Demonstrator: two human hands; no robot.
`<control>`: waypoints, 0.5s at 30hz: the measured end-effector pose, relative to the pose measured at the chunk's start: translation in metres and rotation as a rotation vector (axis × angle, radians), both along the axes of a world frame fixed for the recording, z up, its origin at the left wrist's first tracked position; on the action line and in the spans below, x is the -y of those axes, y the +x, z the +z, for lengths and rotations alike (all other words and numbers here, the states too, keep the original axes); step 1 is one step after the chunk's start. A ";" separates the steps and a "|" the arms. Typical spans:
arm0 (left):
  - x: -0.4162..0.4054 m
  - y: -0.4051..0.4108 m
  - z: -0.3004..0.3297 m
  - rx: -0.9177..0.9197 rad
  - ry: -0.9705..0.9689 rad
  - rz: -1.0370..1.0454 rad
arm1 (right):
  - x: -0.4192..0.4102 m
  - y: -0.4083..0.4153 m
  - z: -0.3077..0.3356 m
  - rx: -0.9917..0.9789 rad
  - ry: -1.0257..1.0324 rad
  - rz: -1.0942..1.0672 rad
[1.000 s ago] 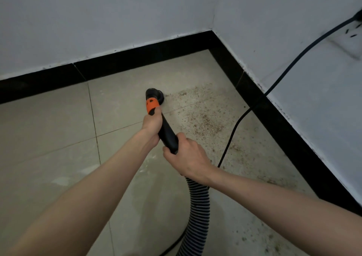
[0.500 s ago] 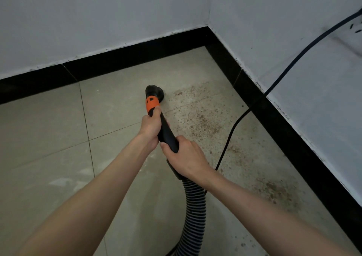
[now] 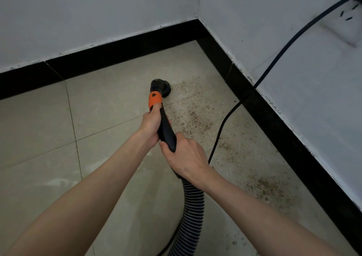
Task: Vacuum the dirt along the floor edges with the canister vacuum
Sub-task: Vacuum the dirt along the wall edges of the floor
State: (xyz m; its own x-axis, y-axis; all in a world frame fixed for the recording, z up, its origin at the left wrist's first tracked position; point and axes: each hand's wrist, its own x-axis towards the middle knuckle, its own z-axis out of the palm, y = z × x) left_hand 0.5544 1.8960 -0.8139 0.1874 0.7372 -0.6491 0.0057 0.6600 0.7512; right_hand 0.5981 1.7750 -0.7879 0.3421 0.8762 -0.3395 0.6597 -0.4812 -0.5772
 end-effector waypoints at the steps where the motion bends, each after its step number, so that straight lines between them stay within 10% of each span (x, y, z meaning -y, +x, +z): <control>1: 0.000 0.003 -0.001 0.001 0.000 -0.005 | 0.000 0.003 0.000 0.004 0.000 0.000; 15: -0.008 0.047 -0.014 0.054 -0.036 -0.127 | -0.001 0.044 -0.012 0.078 0.031 -0.053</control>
